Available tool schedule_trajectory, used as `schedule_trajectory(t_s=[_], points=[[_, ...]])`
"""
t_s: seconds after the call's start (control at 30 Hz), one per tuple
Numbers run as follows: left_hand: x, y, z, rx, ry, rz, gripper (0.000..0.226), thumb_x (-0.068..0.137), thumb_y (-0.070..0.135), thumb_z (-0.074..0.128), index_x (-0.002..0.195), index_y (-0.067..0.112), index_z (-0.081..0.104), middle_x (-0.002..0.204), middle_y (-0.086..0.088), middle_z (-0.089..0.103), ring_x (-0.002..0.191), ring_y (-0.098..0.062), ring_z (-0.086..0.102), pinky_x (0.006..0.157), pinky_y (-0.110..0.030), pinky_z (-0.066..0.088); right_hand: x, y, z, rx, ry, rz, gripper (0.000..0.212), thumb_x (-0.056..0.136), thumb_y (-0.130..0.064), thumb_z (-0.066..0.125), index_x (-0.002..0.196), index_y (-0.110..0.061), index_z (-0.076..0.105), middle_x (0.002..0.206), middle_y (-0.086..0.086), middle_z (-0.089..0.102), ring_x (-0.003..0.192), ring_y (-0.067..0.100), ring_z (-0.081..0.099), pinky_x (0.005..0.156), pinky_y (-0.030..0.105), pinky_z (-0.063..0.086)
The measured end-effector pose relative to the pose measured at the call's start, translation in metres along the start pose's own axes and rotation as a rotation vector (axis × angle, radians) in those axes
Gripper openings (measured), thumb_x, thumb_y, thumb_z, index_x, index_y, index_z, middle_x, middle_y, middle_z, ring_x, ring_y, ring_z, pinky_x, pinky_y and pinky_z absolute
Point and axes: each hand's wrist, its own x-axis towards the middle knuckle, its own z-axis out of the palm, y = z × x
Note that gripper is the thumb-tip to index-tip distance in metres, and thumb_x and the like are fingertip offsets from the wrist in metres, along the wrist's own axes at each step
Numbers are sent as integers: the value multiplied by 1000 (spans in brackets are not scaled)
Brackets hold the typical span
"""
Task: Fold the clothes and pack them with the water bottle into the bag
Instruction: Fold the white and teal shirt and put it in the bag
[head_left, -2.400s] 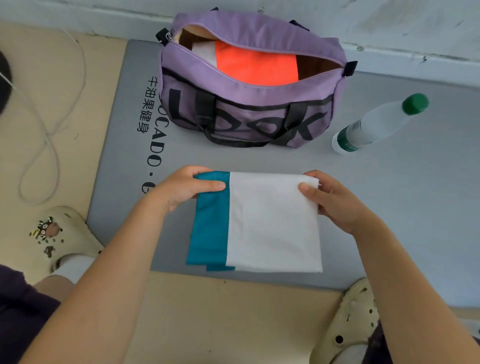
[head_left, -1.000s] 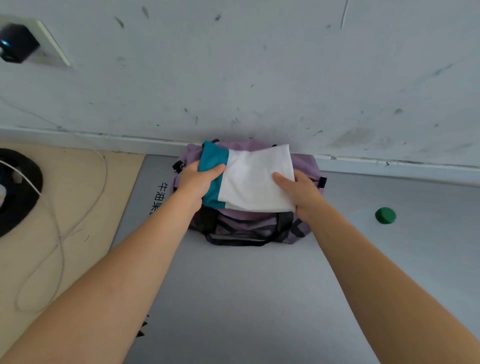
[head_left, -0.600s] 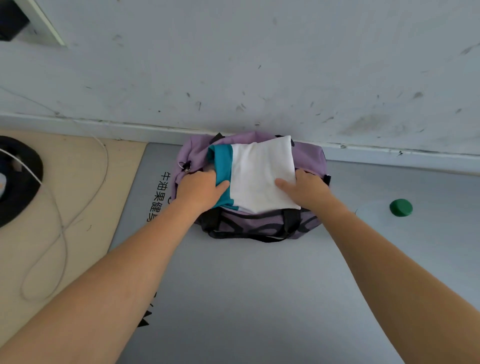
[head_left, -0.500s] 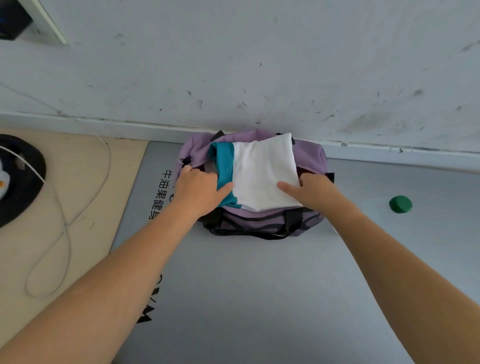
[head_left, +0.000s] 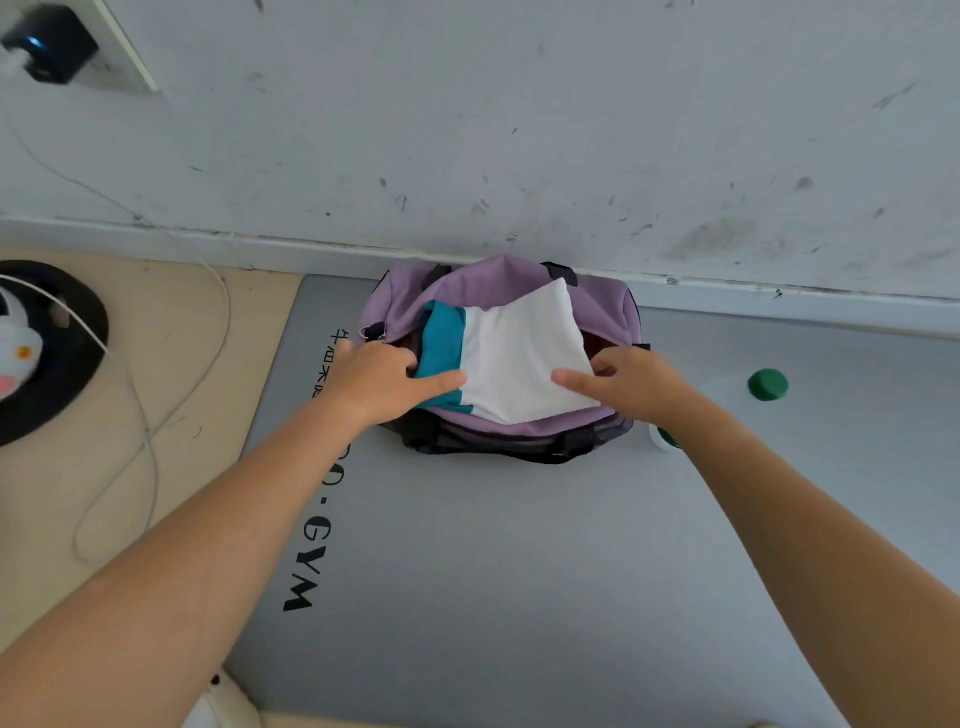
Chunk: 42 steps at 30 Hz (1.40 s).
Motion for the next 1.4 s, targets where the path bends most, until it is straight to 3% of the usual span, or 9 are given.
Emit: schedule_trajectory(t_s=[0.07, 0.13, 0.27, 0.53, 0.83, 0.97, 1.1, 1.27, 1.4], points=[[15, 6, 1, 19, -73, -80, 86, 80, 87, 7, 69, 18, 57, 69, 3, 60, 70, -13, 52, 98, -49, 31, 13, -7, 5, -90, -24, 107, 77, 78, -86, 28, 72, -13, 52, 69, -1, 59, 72, 15, 54, 85, 40, 37], [28, 10, 4, 95, -148, -72, 76, 87, 80, 12, 68, 21, 55, 70, 4, 58, 69, -13, 50, 100, -48, 28, 24, -9, 10, -180, -26, 98, 62, 88, -74, 34, 71, -17, 52, 70, -3, 57, 75, 17, 54, 82, 36, 34], [30, 9, 13, 204, -170, -4, 65, 91, 74, 29, 57, 22, 46, 59, 5, 51, 60, -9, 43, 85, -40, 29, 31, -1, 16, -187, -80, 43, 45, 94, -49, 50, 65, -16, 44, 63, -1, 48, 62, 16, 48, 54, 25, 31], [-24, 5, 6, -167, 33, -49, 58, 88, 48, 64, 47, 17, 39, 47, 0, 40, 51, -22, 41, 49, -30, 21, -21, 4, 9, -62, 4, -8, 54, 90, -45, 60, 55, -16, 31, 51, -1, 29, 50, 14, 28, 50, 27, 23], [-160, 41, 23, -159, -246, -165, 54, 90, 53, 60, 53, 16, 44, 54, 0, 43, 52, -17, 41, 47, -30, 25, -152, 19, 52, -70, -148, 103, 56, 90, -44, 61, 54, -15, 31, 51, -1, 30, 49, 14, 30, 49, 26, 25], [-200, 51, 40, -24, -352, -133, 52, 92, 59, 51, 59, 19, 46, 63, 3, 51, 71, -23, 55, 58, -30, 31, -191, 29, 79, -98, -178, 140, 56, 91, -43, 60, 53, -15, 30, 51, -1, 31, 50, 14, 30, 49, 27, 23], [-211, 56, 62, 102, -308, -104, 43, 89, 63, 49, 72, 23, 52, 87, 2, 68, 88, -23, 60, 77, -34, 30, -200, 33, 100, -158, -171, 167, 49, 93, -43, 55, 58, -18, 32, 57, -4, 35, 58, 16, 37, 60, 29, 29], [-190, 68, 78, 36, -247, -309, 54, 88, 69, 45, 106, 23, 66, 102, 0, 70, 104, -23, 61, 89, -34, 32, -187, 31, 116, -106, -32, 217, 28, 92, -43, 56, 85, -17, 47, 79, -5, 54, 89, 25, 57, 84, 36, 34], [-169, 73, 82, -252, -286, -582, 65, 82, 73, 50, 124, 24, 61, 125, -4, 63, 125, -30, 50, 107, -43, 34, -172, 26, 126, 63, 82, 287, 60, 85, -61, 59, 116, -12, 47, 106, 2, 64, 104, 28, 59, 91, 41, 32]])
